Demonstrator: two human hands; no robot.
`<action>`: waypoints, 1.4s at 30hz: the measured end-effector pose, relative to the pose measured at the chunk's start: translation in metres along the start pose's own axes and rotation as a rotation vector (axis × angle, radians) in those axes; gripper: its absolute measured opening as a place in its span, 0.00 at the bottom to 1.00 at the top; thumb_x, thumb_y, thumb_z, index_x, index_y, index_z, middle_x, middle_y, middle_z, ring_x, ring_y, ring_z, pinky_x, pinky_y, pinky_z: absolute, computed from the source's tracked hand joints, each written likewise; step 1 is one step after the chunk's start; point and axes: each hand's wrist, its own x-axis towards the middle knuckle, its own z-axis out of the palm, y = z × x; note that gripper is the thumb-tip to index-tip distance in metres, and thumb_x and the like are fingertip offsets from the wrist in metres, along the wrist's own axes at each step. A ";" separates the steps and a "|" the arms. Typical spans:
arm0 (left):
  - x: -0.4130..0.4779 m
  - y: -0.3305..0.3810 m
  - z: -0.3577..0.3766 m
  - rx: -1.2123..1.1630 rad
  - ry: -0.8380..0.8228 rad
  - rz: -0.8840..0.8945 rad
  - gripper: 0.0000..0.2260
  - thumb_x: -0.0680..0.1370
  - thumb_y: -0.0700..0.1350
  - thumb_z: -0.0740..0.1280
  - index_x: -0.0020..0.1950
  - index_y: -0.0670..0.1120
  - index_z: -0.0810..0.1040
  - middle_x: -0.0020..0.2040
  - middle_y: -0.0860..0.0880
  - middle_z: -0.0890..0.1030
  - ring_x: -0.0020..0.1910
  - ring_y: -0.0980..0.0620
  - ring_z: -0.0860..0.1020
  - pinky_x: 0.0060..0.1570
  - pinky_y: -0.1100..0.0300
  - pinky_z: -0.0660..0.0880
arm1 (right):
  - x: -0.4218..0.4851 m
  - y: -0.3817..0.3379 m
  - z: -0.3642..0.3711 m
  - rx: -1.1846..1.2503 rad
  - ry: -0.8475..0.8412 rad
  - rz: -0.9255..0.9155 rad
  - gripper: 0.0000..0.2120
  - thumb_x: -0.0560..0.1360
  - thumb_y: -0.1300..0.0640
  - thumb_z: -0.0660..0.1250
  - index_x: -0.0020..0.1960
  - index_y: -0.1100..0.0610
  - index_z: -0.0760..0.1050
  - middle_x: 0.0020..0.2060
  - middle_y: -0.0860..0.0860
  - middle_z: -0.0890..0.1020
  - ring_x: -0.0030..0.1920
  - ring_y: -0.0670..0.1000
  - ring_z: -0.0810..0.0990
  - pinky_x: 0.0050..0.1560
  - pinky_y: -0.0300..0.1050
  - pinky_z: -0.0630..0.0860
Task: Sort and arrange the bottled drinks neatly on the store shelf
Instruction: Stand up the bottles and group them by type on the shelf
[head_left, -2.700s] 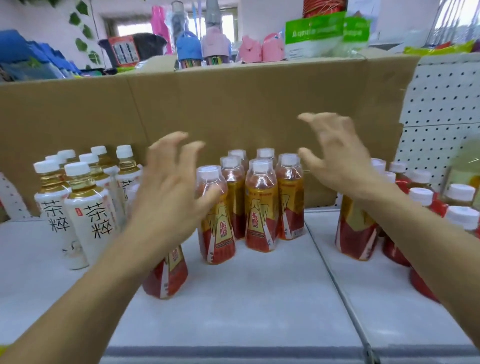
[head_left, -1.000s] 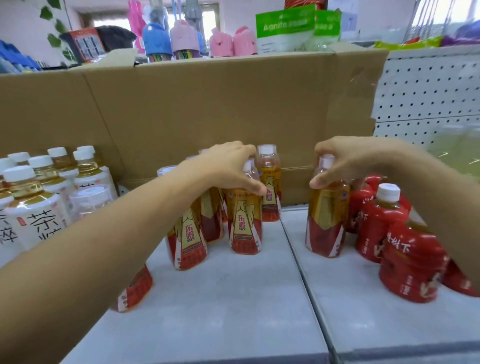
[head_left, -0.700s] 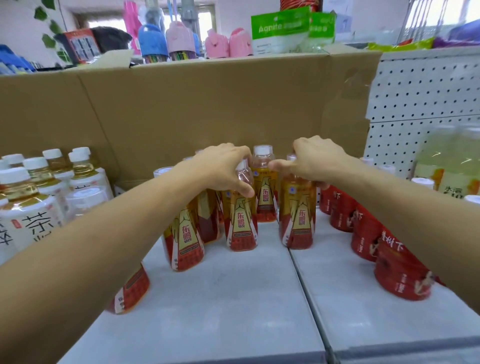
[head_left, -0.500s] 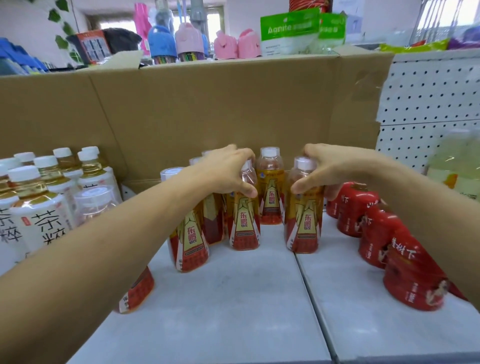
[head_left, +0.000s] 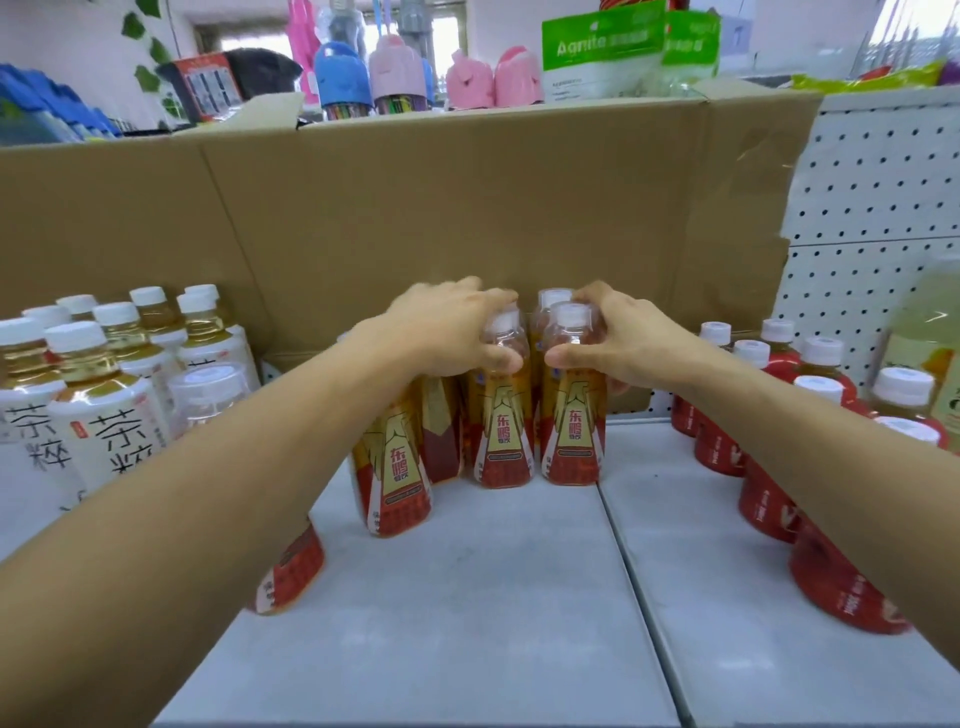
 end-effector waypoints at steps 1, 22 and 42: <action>-0.009 -0.007 -0.006 -0.003 0.043 -0.005 0.35 0.77 0.65 0.63 0.80 0.56 0.55 0.71 0.47 0.70 0.69 0.44 0.70 0.66 0.49 0.67 | -0.001 0.000 0.002 -0.098 0.041 0.000 0.37 0.72 0.40 0.72 0.74 0.51 0.60 0.61 0.54 0.77 0.54 0.52 0.80 0.46 0.47 0.81; -0.081 -0.087 -0.034 -0.063 -0.232 -0.170 0.24 0.74 0.58 0.72 0.68 0.55 0.73 0.65 0.51 0.76 0.64 0.48 0.74 0.63 0.47 0.73 | 0.053 -0.137 0.044 -0.440 -0.378 -0.348 0.27 0.71 0.41 0.68 0.68 0.43 0.69 0.61 0.45 0.77 0.54 0.52 0.80 0.48 0.54 0.82; -0.059 -0.043 -0.036 -0.453 -0.192 0.118 0.18 0.73 0.48 0.77 0.61 0.52 0.80 0.44 0.60 0.77 0.36 0.63 0.81 0.34 0.66 0.77 | -0.039 -0.091 -0.020 -0.548 -0.158 -0.265 0.29 0.70 0.29 0.63 0.39 0.57 0.77 0.34 0.52 0.79 0.32 0.51 0.73 0.31 0.44 0.67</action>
